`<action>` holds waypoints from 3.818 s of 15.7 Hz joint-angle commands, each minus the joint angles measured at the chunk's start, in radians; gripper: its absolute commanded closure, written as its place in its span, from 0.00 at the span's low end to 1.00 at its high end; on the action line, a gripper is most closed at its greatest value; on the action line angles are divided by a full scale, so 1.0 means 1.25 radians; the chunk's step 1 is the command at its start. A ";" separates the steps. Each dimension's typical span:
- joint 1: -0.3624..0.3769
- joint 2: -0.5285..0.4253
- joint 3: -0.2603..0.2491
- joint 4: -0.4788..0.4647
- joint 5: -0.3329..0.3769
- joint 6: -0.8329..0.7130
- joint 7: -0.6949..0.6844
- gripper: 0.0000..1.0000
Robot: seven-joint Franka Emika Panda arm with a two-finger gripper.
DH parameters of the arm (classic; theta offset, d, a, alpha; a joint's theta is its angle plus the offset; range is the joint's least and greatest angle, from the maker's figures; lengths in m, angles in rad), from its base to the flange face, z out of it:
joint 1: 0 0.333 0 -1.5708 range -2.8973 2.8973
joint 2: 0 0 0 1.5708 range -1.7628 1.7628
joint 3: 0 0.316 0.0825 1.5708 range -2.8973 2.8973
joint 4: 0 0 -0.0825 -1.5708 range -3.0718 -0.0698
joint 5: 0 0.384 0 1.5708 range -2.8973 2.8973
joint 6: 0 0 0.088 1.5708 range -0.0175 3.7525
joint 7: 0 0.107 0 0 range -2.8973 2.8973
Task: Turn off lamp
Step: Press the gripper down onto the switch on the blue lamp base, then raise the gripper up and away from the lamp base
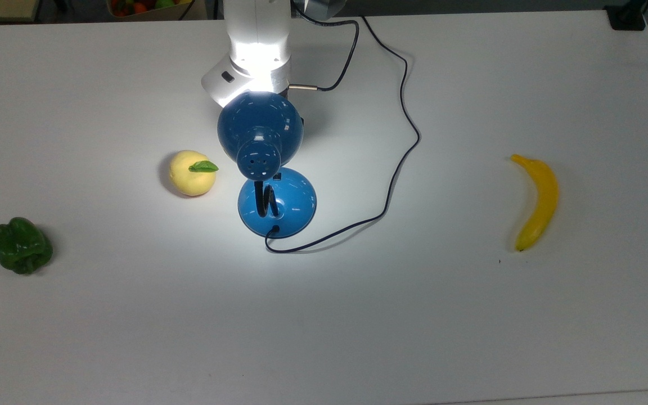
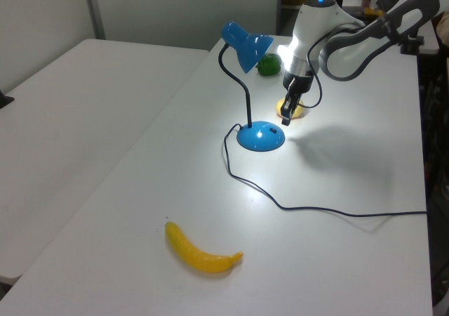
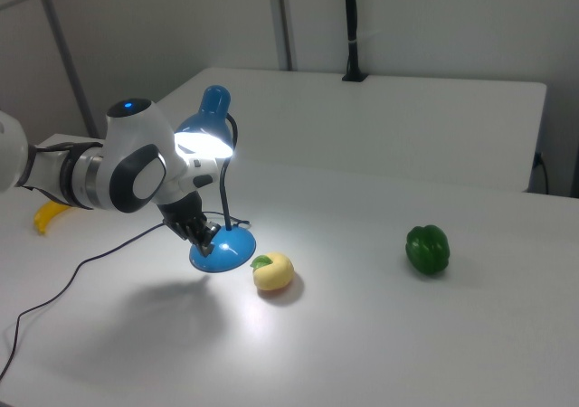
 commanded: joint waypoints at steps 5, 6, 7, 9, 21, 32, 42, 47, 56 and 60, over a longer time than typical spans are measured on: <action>0.013 0.027 -0.004 -0.001 0.000 0.090 0.016 1.00; 0.011 0.031 -0.004 -0.001 0.000 0.090 0.016 1.00; 0.013 0.032 -0.004 -0.001 0.000 0.090 0.016 1.00; 0.013 0.035 -0.004 0.000 0.000 0.091 0.016 1.00; 0.025 0.036 -0.003 0.001 -0.001 0.089 0.017 1.00; 0.024 0.054 -0.003 0.003 -0.015 0.091 0.016 1.00; 0.026 0.018 -0.003 0.000 -0.015 -0.023 0.027 1.00; 0.029 -0.039 -0.003 0.003 -0.015 -0.156 0.026 1.00; 0.022 -0.105 -0.004 0.229 -0.017 -0.532 0.015 1.00; 0.020 -0.107 -0.011 0.340 -0.016 -0.652 -0.035 1.00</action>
